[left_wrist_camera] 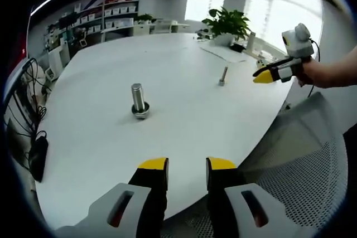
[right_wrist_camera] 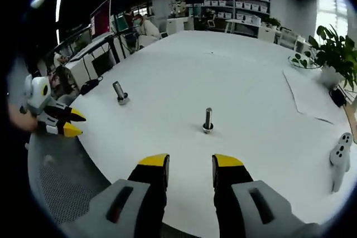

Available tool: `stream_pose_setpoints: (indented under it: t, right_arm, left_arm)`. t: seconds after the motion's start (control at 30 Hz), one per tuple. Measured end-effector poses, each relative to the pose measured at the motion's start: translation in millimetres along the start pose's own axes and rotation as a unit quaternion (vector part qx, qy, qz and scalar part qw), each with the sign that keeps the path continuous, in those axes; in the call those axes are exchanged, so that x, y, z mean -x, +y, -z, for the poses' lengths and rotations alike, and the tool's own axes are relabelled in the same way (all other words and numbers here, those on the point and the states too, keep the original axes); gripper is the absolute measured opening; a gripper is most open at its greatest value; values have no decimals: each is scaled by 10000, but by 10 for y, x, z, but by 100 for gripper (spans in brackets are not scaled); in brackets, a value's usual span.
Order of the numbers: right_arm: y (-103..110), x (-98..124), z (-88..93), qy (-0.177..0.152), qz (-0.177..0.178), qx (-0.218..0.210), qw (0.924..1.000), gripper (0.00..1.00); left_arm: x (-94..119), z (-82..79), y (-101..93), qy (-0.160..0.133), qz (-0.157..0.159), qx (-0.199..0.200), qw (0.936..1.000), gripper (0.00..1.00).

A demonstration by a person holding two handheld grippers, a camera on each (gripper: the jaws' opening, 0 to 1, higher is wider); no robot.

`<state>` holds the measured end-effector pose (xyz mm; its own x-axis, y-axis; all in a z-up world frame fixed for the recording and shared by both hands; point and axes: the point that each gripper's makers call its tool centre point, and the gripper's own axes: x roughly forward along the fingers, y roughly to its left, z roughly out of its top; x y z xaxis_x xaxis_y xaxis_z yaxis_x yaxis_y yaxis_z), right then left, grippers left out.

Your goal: Place the washer onto the threaded stud by aligning its center hole with the stud, sliding it down to the base, and recovering from edge contact or off-axis alignment until the washer reaches the visible bottom stop.

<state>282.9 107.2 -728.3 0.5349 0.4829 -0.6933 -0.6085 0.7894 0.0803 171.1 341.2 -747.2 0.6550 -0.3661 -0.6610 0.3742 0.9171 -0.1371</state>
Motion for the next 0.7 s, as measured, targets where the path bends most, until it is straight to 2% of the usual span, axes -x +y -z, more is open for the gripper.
stream_pose_setpoints:
  t: [0.3,0.4,0.5,0.7]
  right_arm:
    - [83,33,58,-137,108,-124,9998,33]
    - [54,26,100,-82,158,-57,9998,33]
    - [35,73,45,-196,181,-67,9996,33]
    - [-30,118,78,-208,283,-54,9994,33]
  left_arm:
    - [0,9,-15,20,45,-9,10000,25]
    - [-3,20,-7,27,29,7,10000,25]
    - [-1,9,-4,8,23,22,10000,25]
    - [1,2,-5,-9,19,22,10000,24]
